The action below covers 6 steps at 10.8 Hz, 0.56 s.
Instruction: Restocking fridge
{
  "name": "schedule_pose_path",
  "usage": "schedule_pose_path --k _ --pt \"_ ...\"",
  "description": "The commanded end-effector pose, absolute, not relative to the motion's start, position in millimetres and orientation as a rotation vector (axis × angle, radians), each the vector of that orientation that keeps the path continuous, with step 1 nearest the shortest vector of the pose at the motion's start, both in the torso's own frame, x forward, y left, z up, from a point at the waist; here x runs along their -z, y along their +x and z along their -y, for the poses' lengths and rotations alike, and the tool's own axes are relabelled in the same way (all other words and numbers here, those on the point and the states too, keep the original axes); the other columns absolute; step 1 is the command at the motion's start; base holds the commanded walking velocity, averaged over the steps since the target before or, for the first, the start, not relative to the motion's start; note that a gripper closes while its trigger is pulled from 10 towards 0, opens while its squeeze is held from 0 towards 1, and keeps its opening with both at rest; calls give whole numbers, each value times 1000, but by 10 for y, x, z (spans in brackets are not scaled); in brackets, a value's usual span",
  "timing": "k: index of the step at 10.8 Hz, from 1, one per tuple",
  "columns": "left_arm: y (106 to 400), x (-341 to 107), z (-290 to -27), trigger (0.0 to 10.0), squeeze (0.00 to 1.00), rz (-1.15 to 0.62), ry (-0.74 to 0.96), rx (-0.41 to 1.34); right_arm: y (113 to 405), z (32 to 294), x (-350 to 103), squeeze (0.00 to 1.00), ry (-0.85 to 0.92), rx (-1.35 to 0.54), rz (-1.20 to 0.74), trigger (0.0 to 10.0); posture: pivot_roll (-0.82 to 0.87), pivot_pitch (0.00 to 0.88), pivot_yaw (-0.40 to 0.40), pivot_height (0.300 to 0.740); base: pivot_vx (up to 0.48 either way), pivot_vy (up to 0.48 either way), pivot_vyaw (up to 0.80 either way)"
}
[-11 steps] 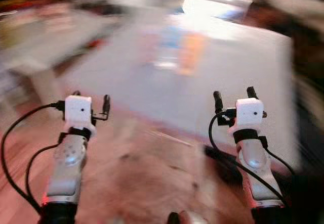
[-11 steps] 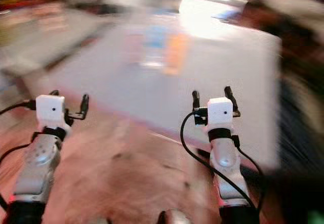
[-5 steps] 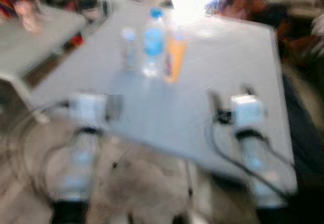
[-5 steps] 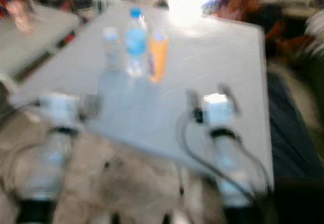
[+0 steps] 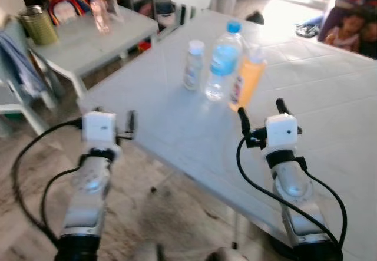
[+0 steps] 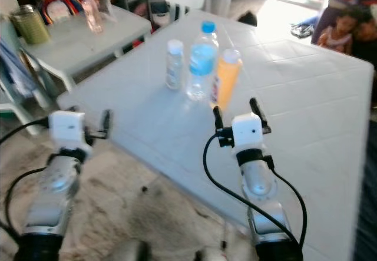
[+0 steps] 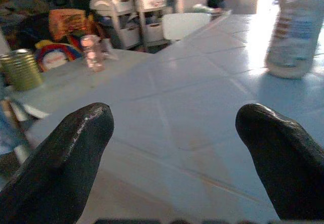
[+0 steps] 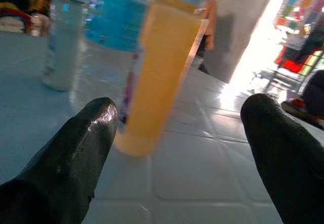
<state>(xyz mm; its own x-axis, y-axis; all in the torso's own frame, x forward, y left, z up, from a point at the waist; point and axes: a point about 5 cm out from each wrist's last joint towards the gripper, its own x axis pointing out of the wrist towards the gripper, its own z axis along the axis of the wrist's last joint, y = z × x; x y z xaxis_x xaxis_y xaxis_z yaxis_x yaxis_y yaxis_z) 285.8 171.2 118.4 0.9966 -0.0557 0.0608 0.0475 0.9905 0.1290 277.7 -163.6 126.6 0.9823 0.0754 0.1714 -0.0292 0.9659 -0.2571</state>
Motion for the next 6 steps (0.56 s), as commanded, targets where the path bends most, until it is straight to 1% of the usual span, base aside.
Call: schedule_pose_path --k 1,3,4,6 --pt "2848 -1237 -1741 10000 0 84 142 46 2784 1670 -1298 0 -255 -49 190 10000 67 98 -49 740 0 0 0" --pt "2834 -1234 -1743 10000 0 82 143 42 2800 1687 -1311 0 -258 -52 191 10000 73 107 -54 740 0 0 0" --pt "2802 -1220 -1760 10000 0 75 153 25 2893 1738 -1393 0 -255 -80 202 10000 77 118 -57 740 0 0 0" --pt "2785 -1224 -1801 10000 0 66 171 -11 3030 1726 -1505 0 -236 -119 221 10000 91 136 -52 740 0 0 0"
